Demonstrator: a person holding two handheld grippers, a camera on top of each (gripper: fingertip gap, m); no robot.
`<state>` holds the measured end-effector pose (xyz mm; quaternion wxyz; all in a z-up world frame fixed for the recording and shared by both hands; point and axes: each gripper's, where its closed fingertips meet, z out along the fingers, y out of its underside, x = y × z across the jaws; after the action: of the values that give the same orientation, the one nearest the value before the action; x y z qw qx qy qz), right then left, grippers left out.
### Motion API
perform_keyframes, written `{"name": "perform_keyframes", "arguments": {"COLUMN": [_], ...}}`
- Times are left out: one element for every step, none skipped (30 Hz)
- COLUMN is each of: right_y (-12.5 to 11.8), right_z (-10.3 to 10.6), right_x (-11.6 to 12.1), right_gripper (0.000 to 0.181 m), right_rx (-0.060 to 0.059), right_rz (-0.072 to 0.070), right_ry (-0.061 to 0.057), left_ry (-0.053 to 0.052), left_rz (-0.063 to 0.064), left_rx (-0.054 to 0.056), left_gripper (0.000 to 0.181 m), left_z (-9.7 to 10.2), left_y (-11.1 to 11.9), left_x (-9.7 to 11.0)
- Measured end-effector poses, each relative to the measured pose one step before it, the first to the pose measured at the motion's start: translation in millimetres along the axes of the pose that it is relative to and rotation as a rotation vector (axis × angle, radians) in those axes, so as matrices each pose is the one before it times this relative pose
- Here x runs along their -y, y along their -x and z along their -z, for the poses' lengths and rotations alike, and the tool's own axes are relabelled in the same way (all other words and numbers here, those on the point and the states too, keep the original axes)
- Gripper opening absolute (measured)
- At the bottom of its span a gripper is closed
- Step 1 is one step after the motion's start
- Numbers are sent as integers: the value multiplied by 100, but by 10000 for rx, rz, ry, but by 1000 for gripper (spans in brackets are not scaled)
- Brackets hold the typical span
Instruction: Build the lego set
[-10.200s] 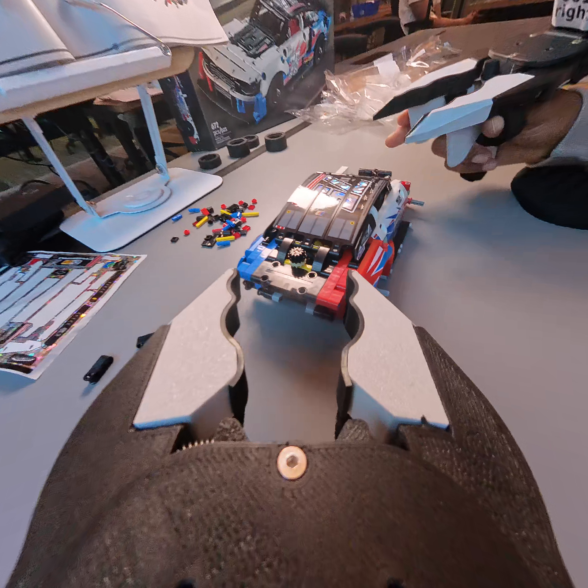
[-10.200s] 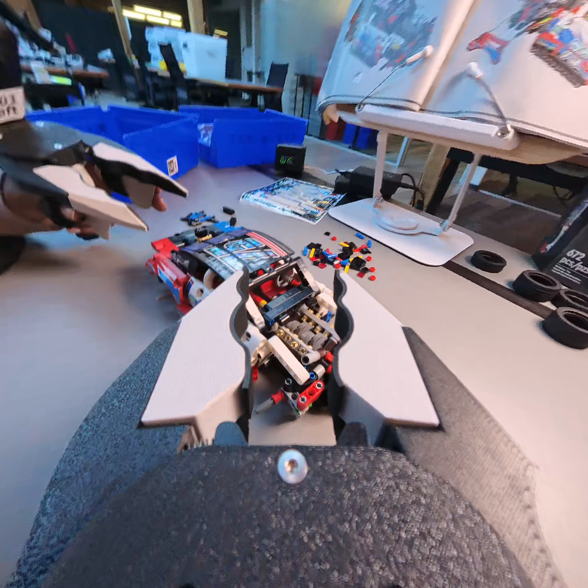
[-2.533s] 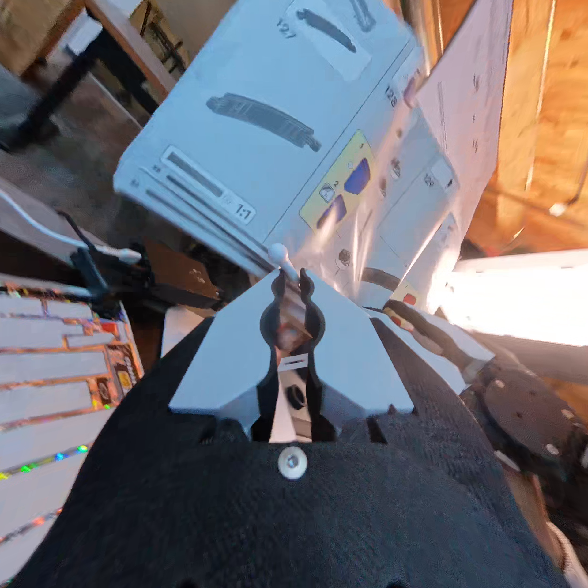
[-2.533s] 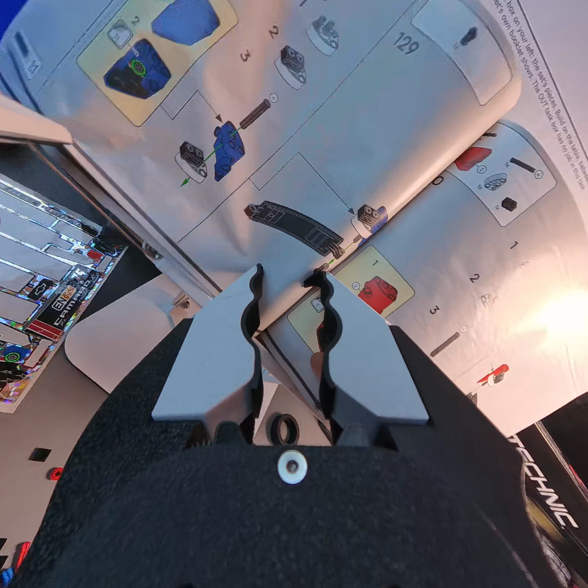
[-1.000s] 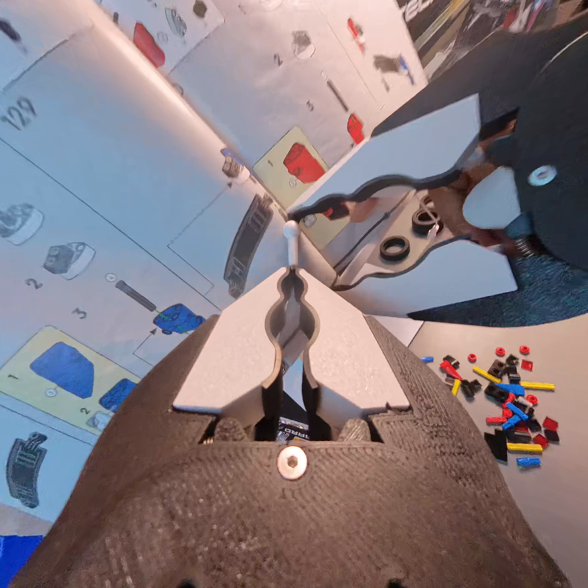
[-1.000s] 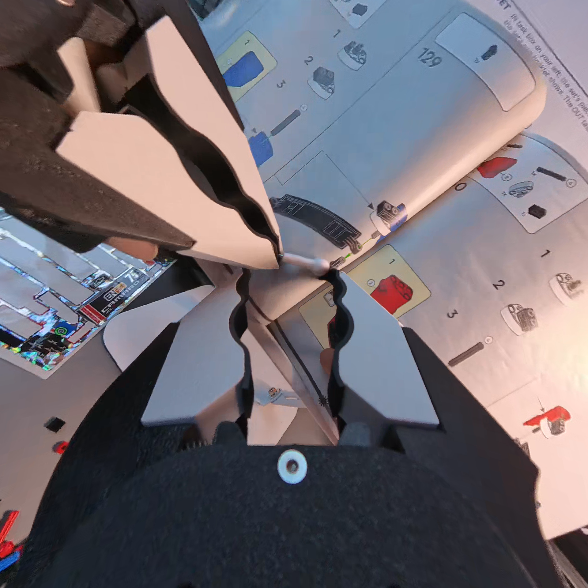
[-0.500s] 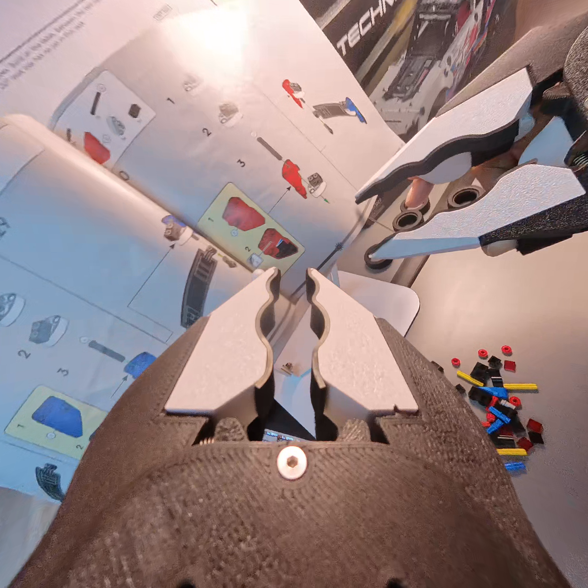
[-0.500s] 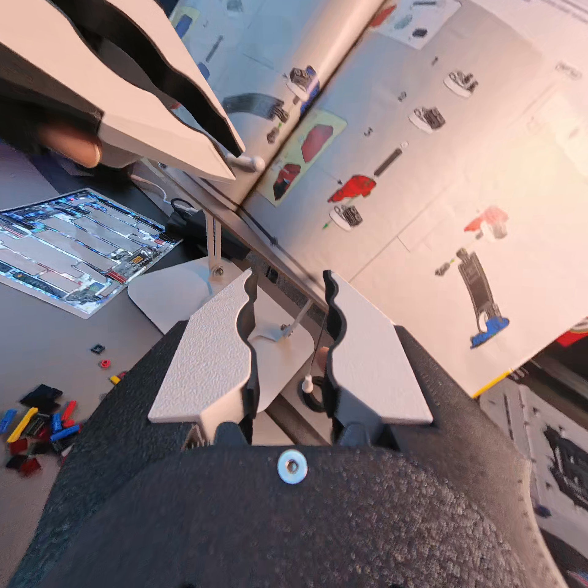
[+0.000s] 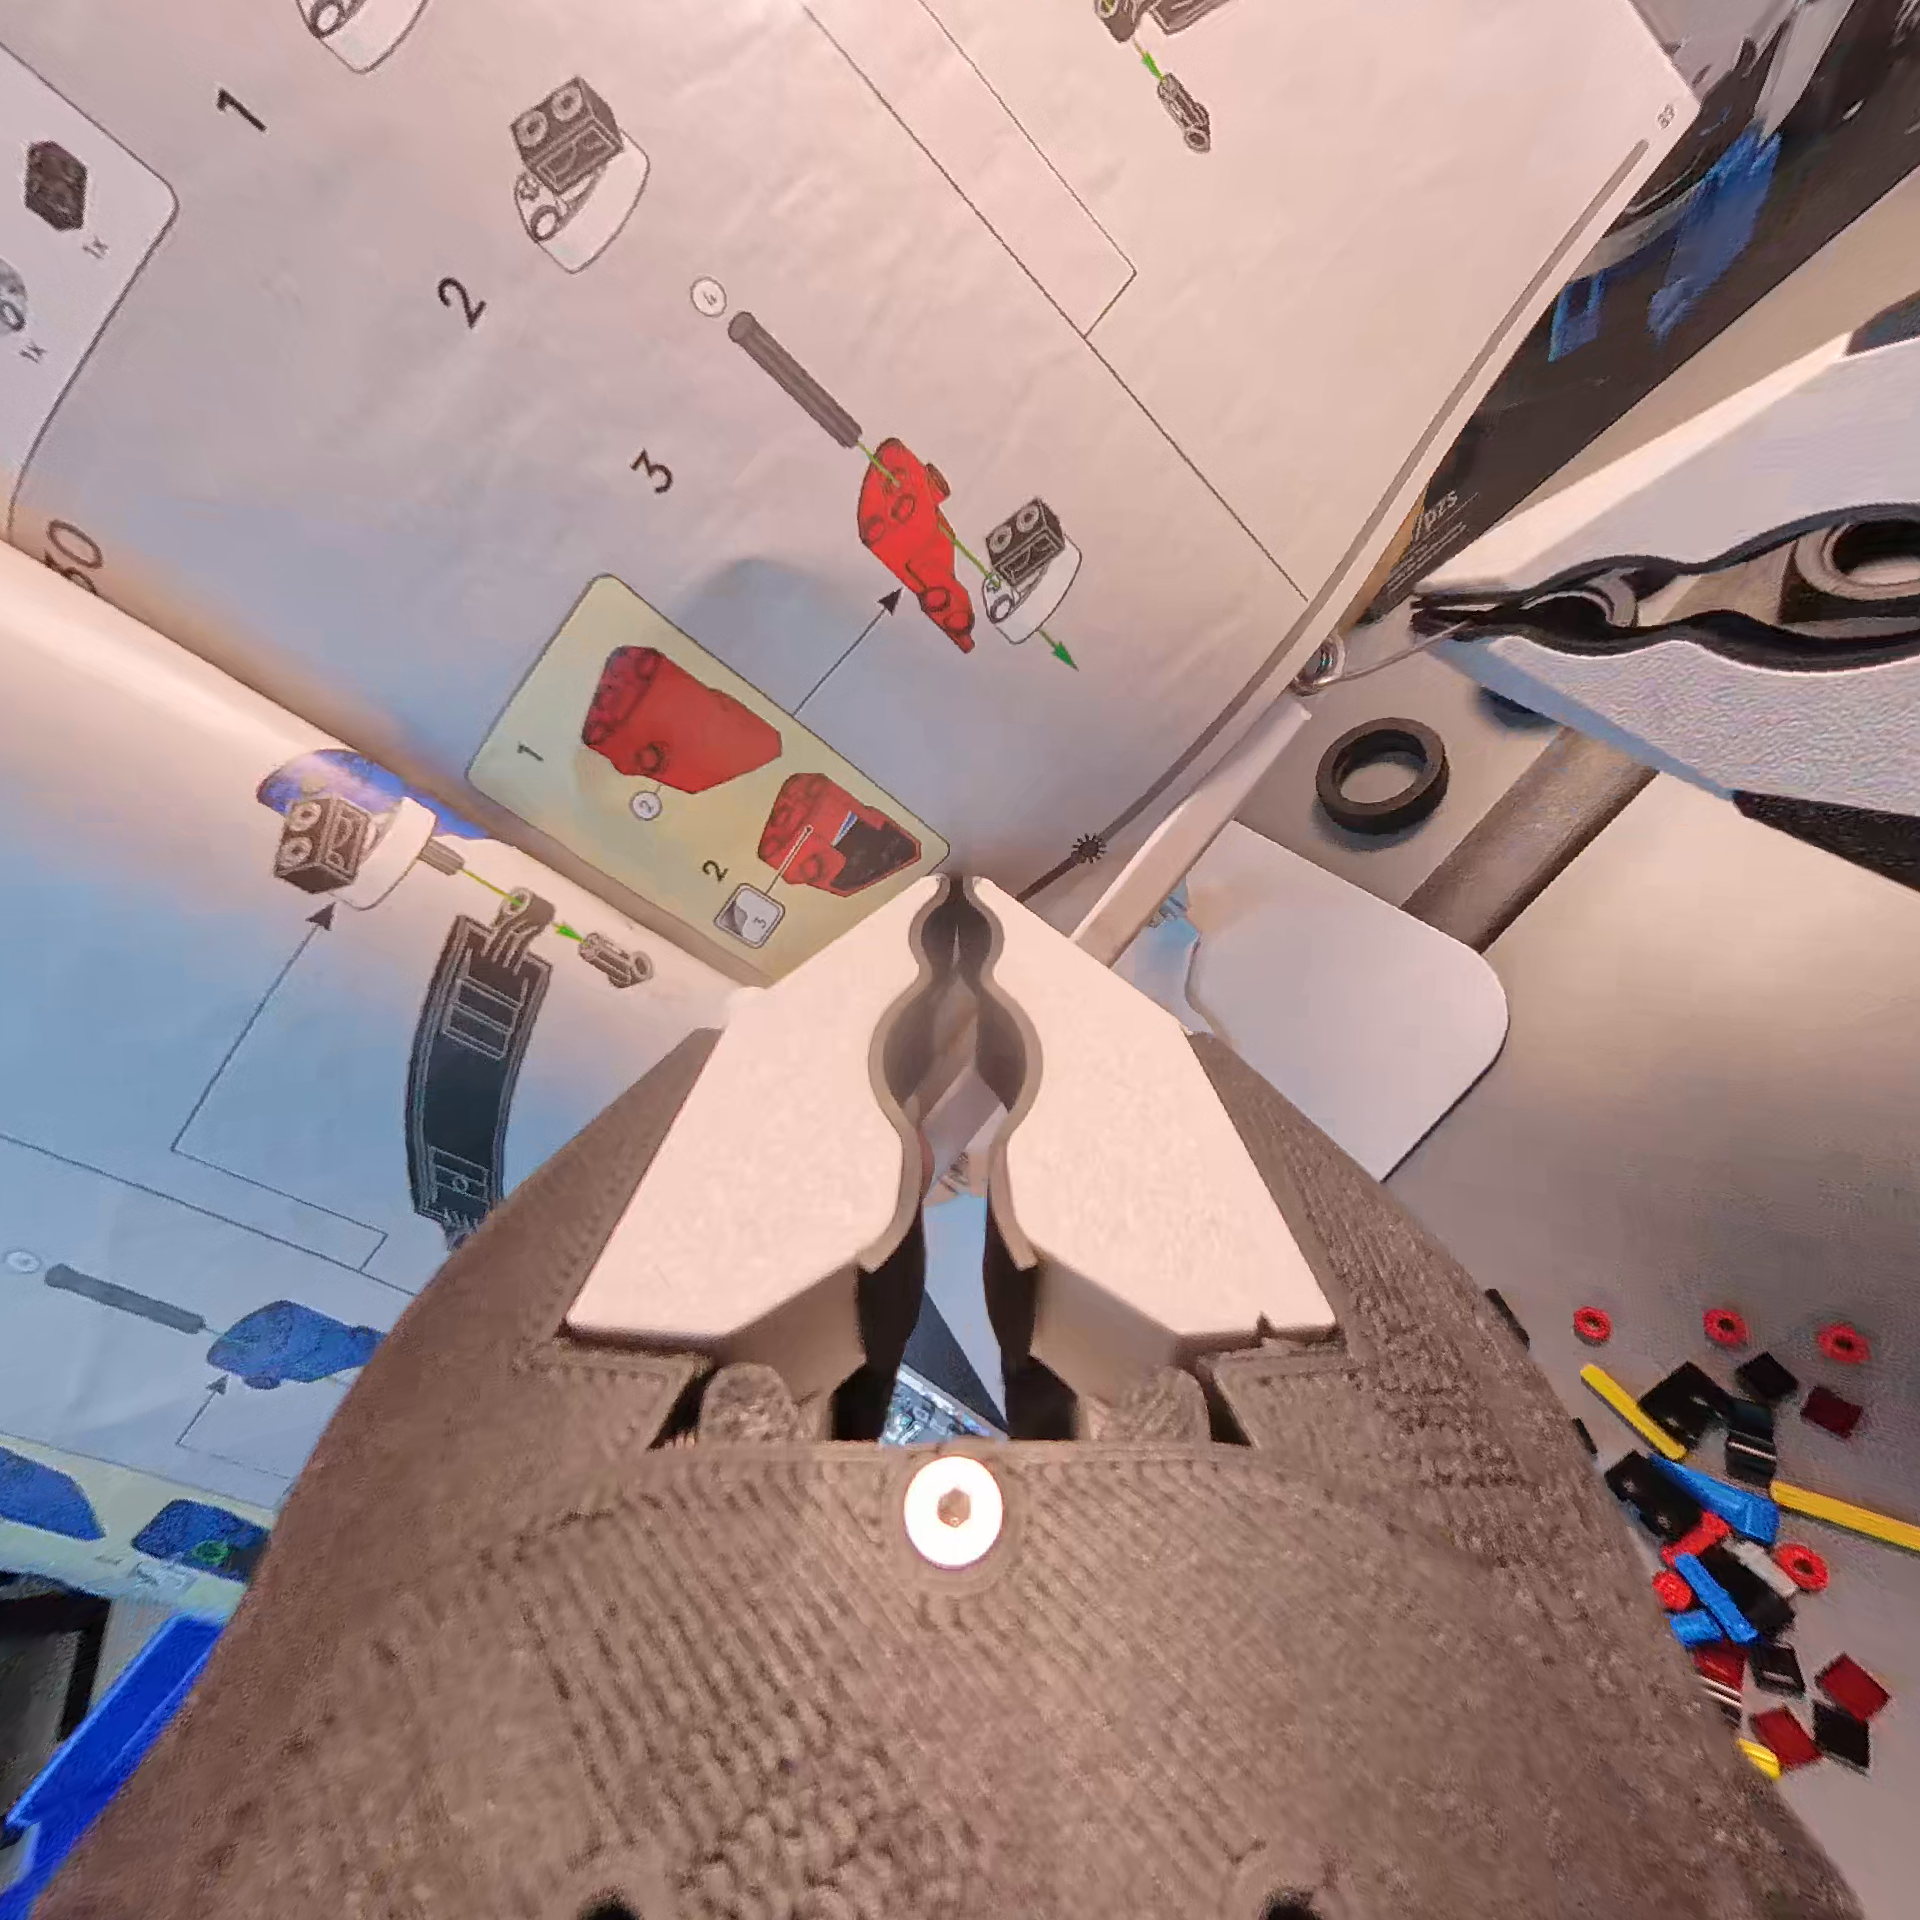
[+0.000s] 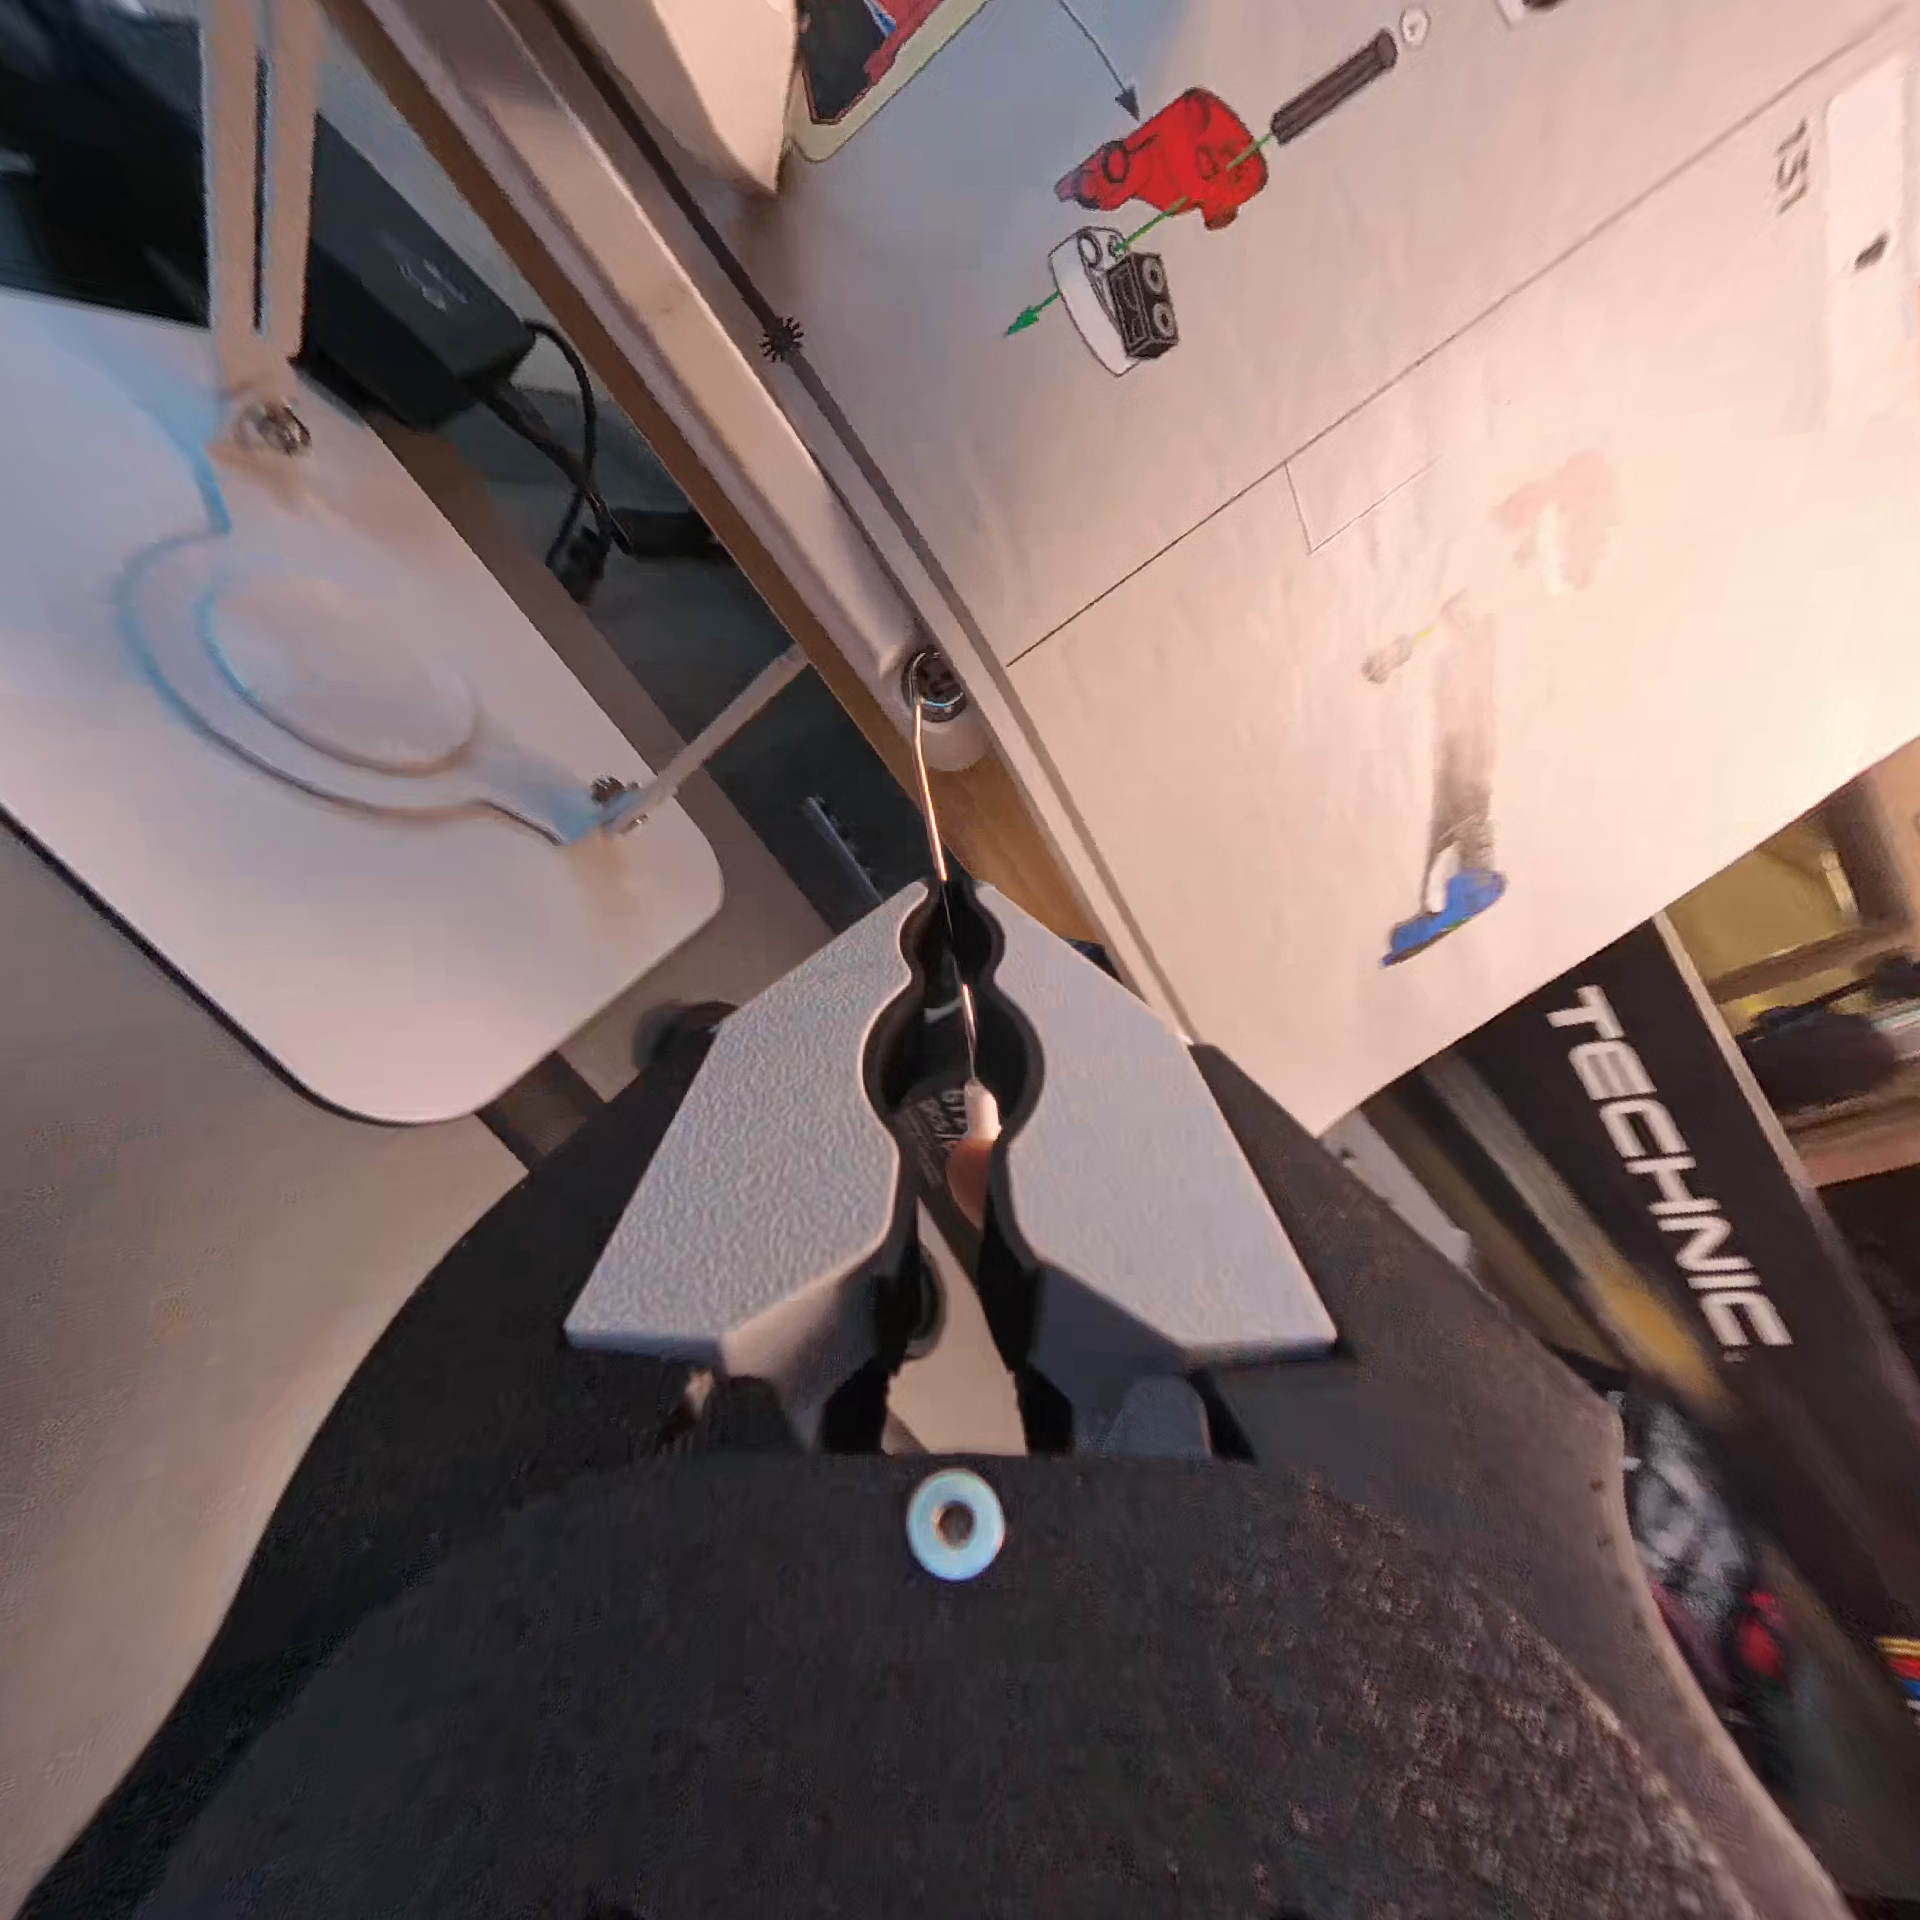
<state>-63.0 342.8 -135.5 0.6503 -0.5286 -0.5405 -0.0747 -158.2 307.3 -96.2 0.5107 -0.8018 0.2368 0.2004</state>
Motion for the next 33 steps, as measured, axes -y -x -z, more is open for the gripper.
{"name": "perform_keyframes", "arguments": {"right_y": [-401, -428, -449, -502, -581, -421, -324, -326, 28, 249, 113, 38, 86, 133, 239, 478, 336, 191, 113, -3, -37, -8, 29, -7, 16, -15, -25, 10, -14, 24, 76, 146, 137], "right_z": [261, 153, 24, -102, -140, -133, -138, -97, -69, 12, 168, 218, 201, 207, 184, 112, 36, -2, -16, -46, -80, -81, -84, -76, -63, -55, -31, -3, 5, 18, 1, 19, 25], "right_x": [97, 96, 39, -27, 36, 50, 71, 73, -18, -54, 31, 71, 72, 109, 108, 99, 76, 38, 26, 10, -25, 2, -24, 1, 16, 0, 0, 4, 6, 16, 9, 29, 18], "right_gripper": [0, 0, 0, 0, 0, 0, 0, 0, 0, 0, 0, 0, 0, 0, 0, 0, 0, 0, 0, 0, 0, 0, 0, 0, 0, 0, 0, 0, 0, 0, 0, 0, 0], "right_rx": [-262, -354, -270, -134, -62, -12, -87, -202, 49, 300, 258, 135, 18, -26, 54, 269, 173, 6, -98, -128, -68, -3, 1, -69, -75, -50, -24, 14, -26, -50, -32, 5, -15], "right_rz": [955, 1290, 1228, 864, 750, 691, 929, 945, 872, 490, 178, 38, 90, 83, -145, -421, -529, -393, -283, -157, -169, -204, -167, -20, 59, 7, -45, -81, -80, -12, -82, -178, -221], "right_ry": [262, 323, 308, 239, 131, 109, 75, 30, 23, 58, 123, 93, 37, 0, -54, -99, -152, -127, -51, -12, -42, -85, -71, -38, -3, 13, -11, -33, -36, -24, -14, -15, -1], "left_ry": [-46, -21, -5, 9, 1, -17, -29, -37, -34, -38, -28, -23, -29, -31, -26, -26, -26, -30, -30, -23, -28, -29, -65, -248, -415, -306, -198, -261, -262, -53, 183, 208, 121], "left_rz": [212, 154, 146, 136, 101, 55, 10, 19, 82, 130, 133, 138, 165, 192, 190, 202, 219, 200, 96, -81, -171, -119, -28, -41, -66, -86, -118, -107, -85, -114, -161, -121, -13], "left_rx": [-127, -92, -63, -49, -38, -18, -16, -34, -64, -73, -60, -56, -66, -76, -89, -98, -79, -42, 26, 80, 103, 93, 33, -89, -147, -82, -153, -385, -407, -103, 62, 77, 119], "left_gripper": [0, 0, 0, 0, 0, 0, 0, 0, 0, 0, 0, 0, 0, 0, 0, 0, 0, 0, 0, 0, 0, 0, 0, 0, 0, 0, 0, 0, 0, 0, 0, 0, 0], "left_z": [-26, -17, -19, -15, -8, -4, -10, -5, 8, 18, 20, 25, 39, 31, 14, -2, 4, 2, 22, 37, 66, 99, 122, 164, 226, 146, 5, -93, -218, -408, -616, -711, -630], "left_y": [9, 24, 21, 23, 25, 40, 25, -11, -40, -46, 3, 24, 32, 38, 32, 6, -2, -10, -16, -15, -31, -56, -126, -325, -459, -432, -568, -953, -1022, -541, -215, -102, 72], "left_x": [-1, 3, 2, 5, 11, 18, 14, -4, -10, 6, -10, -24, -18, -26, -8, 10, 12, 29, 3, -18, -16, 0, 82, 363, 677, 655, 589, 702, 674, 322, -73, -193, -101]}}
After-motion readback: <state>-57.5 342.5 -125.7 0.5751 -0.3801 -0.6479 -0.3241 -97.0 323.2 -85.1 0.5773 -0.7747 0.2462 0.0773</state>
